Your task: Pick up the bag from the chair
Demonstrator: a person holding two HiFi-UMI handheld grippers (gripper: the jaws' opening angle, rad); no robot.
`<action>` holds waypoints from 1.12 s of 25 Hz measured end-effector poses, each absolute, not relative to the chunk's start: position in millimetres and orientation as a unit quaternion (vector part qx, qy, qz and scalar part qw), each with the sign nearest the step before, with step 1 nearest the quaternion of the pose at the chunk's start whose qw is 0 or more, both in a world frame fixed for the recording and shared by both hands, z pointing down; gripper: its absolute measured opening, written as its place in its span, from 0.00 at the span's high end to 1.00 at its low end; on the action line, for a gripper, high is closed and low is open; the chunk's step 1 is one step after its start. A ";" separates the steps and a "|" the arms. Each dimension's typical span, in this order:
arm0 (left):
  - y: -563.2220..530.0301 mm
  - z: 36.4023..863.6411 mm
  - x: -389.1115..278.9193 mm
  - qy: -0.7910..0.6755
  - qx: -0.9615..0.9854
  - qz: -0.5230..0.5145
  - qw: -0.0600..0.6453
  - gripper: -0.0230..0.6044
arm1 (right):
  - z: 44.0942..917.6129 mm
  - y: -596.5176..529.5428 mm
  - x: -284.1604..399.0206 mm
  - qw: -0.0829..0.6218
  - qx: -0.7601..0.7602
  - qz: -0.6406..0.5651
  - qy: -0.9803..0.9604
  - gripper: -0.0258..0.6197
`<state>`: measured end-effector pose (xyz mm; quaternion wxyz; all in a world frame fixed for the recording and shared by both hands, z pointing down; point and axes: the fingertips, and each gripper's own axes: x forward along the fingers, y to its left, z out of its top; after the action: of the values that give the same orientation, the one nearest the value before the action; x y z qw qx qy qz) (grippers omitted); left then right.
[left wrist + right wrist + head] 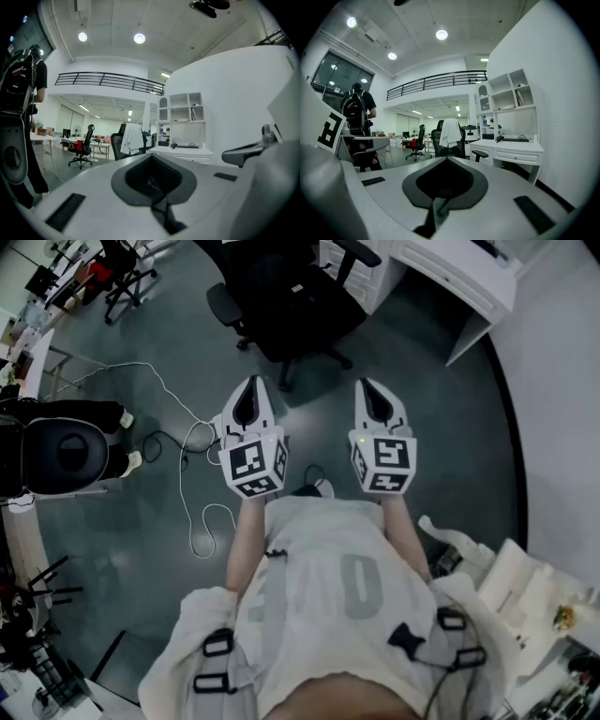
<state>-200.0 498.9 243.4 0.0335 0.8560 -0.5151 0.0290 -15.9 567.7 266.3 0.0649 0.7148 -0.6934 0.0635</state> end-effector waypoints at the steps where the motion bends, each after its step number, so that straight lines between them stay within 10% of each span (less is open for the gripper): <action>1: 499.2 242.4 -198.8 -0.514 0.857 0.028 0.030 0.95 | 264.5 567.4 -14.8 0.064 0.715 0.061 -0.693 0.95; 28: 456.2 227.8 -206.7 -0.538 0.842 0.010 0.029 0.95 | 263.7 541.8 16.6 0.017 0.719 0.077 -0.690 0.95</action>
<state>-206.7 456.2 227.8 0.0287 0.8424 -0.5379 0.0098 16.6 541.8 263.7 0.0166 0.7192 -0.6904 0.0766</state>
